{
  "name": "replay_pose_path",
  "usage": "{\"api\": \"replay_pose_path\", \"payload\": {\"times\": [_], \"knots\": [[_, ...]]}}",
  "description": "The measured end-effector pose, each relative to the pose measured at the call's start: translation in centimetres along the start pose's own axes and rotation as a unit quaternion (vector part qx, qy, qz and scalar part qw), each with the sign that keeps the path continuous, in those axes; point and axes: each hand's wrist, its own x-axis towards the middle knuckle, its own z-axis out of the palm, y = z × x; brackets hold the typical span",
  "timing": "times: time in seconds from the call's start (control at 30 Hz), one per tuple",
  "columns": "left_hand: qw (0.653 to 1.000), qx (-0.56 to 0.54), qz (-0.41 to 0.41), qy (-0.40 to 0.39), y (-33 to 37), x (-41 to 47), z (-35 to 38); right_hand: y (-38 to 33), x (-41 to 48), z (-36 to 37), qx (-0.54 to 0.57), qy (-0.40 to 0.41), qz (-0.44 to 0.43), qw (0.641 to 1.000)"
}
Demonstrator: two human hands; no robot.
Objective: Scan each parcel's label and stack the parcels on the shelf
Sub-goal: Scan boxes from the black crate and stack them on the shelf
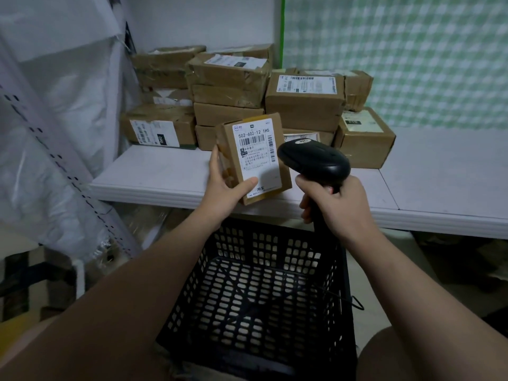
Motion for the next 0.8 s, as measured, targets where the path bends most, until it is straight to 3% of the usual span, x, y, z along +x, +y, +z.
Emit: {"api": "replay_pose_path", "payload": {"times": [0.8], "knots": [[1.0, 0.025, -0.015, 0.003, 0.24, -0.03, 0.07, 0.2, -0.57, -0.17, -0.032, -0.018, -0.004, 0.999]]}}
